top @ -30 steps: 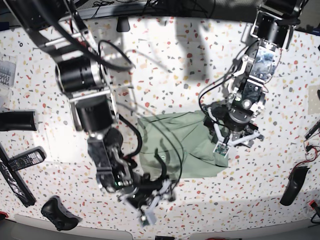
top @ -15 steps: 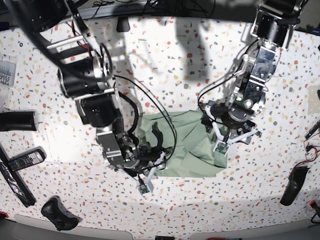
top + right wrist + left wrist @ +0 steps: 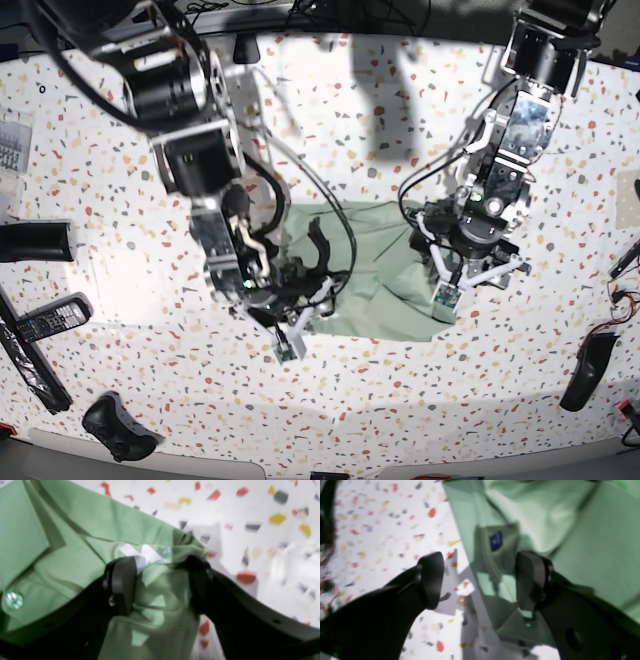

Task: Fold the T-shirt properly
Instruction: 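Pull the right gripper along the bundle edge to straighten the fold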

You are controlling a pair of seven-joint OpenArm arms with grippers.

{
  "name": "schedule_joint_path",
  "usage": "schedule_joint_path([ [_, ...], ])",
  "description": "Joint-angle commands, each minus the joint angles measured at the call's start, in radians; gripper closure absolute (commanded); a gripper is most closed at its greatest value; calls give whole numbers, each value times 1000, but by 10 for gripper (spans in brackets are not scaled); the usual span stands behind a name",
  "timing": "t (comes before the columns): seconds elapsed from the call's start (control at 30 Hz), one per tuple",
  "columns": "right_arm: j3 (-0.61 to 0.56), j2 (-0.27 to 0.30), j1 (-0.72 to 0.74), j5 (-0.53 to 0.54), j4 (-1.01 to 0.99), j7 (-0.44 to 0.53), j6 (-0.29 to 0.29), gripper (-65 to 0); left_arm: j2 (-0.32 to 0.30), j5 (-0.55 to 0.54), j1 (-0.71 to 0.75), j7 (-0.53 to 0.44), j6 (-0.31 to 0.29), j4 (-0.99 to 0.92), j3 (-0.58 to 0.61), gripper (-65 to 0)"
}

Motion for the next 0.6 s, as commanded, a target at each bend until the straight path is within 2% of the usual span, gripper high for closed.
schedule_joint_path([
  [0.0, -2, 13, -23, -19, 30, -81, 10, -325, -7, 29, -22, -10, 12, 17, -5, -408],
  [0.07, -2, 35, -73, -5, 107, -111, 11, -325, -17, 37, -22, -10, 12, 17, -5, -408],
  [0.17, -2, 78, -154, 72, 231, -157, 15, -325, -34, 34, -22, -13, 12, 17, -5, -408],
  [0.33, -2, 141, -312, 168, 465, -223, 55, -325, -46, 33, -22, -42, 12, 17, -5, -408],
  [0.43, -2, 154, -415, 202, 604, -241, 72, -325, -47, 17, -22, -61, 12, 17, -5, -408],
  [0.57, -2, 144, -541, 273, 761, -243, 74, -325, -47, -3, -22, -64, 12, 17, -5, -408],
])
